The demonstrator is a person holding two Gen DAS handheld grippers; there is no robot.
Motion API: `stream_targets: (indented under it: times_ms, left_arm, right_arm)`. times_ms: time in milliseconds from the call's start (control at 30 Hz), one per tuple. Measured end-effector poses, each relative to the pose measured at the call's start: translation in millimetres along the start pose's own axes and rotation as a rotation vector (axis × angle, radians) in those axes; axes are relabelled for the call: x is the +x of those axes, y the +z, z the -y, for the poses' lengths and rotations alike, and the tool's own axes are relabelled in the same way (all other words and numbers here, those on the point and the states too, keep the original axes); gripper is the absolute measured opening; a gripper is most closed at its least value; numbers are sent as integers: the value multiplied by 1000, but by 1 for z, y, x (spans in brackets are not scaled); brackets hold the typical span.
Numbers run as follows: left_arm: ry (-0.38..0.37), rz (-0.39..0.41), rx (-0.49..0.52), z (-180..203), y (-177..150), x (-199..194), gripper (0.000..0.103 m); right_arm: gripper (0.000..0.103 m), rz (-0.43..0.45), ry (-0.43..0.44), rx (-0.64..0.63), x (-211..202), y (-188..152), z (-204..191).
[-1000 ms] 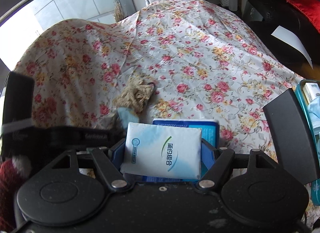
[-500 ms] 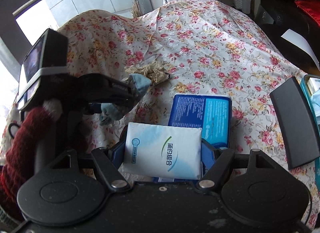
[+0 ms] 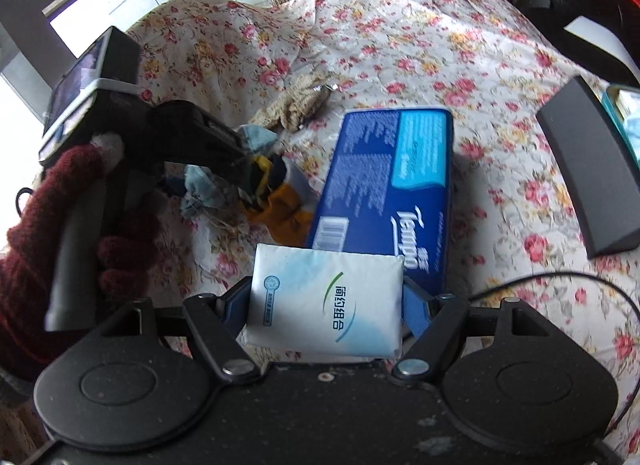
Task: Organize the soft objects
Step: 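Lift the white tissue pack and herb bag and carry both toward the gold tray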
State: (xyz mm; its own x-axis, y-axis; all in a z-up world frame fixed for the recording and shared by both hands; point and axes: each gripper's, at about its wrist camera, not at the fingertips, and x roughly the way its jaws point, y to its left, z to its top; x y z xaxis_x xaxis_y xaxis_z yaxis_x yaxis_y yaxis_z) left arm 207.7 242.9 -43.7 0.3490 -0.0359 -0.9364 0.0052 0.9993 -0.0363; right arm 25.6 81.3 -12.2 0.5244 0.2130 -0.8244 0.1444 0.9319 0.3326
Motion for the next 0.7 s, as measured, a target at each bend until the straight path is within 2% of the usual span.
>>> stream_targets:
  times_ms: [200,433,700]
  left_arm:
    - [64,17,16,-6,-10,-26,47]
    - [111,-12,85,1,-30,-55,47]
    - [103,-41,207,26,-63,-93,47]
  right_arm:
    - [74,-16,41,18,-6,-12,9]
    - [74,-18,72,21,-22,-26,17]
    - [75,26,98,31,-59,-42,33]
